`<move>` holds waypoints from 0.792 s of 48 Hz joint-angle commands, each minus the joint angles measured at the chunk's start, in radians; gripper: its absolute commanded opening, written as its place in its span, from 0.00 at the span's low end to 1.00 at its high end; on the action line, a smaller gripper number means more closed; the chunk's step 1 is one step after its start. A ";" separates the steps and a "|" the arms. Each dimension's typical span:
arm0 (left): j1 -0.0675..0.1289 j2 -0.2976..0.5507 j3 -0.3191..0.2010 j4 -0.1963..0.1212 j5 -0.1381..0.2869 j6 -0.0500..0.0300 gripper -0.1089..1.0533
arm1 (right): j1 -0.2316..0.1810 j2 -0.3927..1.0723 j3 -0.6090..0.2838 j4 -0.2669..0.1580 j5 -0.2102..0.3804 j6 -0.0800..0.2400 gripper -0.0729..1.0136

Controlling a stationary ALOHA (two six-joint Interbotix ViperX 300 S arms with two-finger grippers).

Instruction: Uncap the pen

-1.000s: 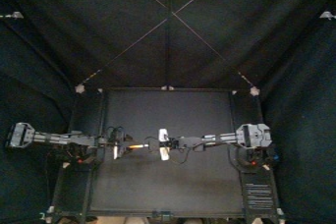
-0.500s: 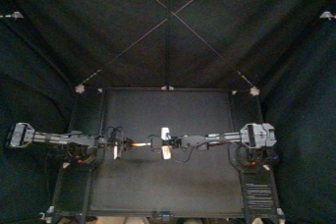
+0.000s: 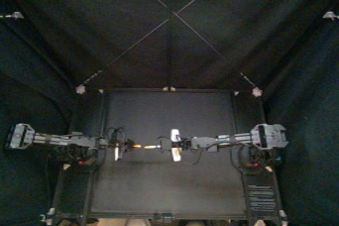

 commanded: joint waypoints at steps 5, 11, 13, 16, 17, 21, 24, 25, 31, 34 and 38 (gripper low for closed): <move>-0.002 -0.008 -0.020 0.005 -0.006 0.0015 0.46 | -0.008 -0.100 0.041 0.015 -0.014 0.002 0.50; -0.003 -0.009 -0.018 0.006 -0.006 0.0015 0.46 | -0.008 -0.140 0.077 0.018 -0.026 0.002 0.50; -0.003 -0.011 -0.018 0.006 -0.006 0.0015 0.46 | -0.008 -0.158 0.094 0.018 -0.031 0.002 0.50; -0.005 -0.009 -0.015 0.006 -0.006 0.0015 0.46 | -0.008 -0.179 0.114 0.018 -0.037 0.002 0.50; -0.005 -0.011 -0.015 0.008 -0.005 0.0015 0.46 | -0.008 -0.186 0.121 0.017 -0.041 0.002 0.50; -0.006 -0.012 -0.015 0.011 -0.005 0.0015 0.46 | -0.008 -0.212 0.153 0.020 -0.060 0.002 0.50; -0.006 -0.012 -0.015 0.014 -0.005 0.0015 0.46 | -0.008 -0.229 0.176 0.020 -0.080 0.002 0.50; -0.006 -0.011 -0.015 0.014 -0.005 0.0015 0.46 | -0.008 -0.235 0.184 0.020 -0.086 0.002 0.50; -0.006 -0.012 -0.018 0.017 -0.005 0.0015 0.46 | -0.008 -0.259 0.221 0.025 -0.118 0.000 0.50; -0.006 -0.012 -0.020 0.017 -0.005 0.0015 0.46 | -0.008 -0.267 0.235 0.025 -0.123 0.000 0.50; -0.008 -0.011 -0.021 0.017 -0.005 0.0015 0.46 | -0.008 -0.275 0.247 0.026 -0.129 0.000 0.50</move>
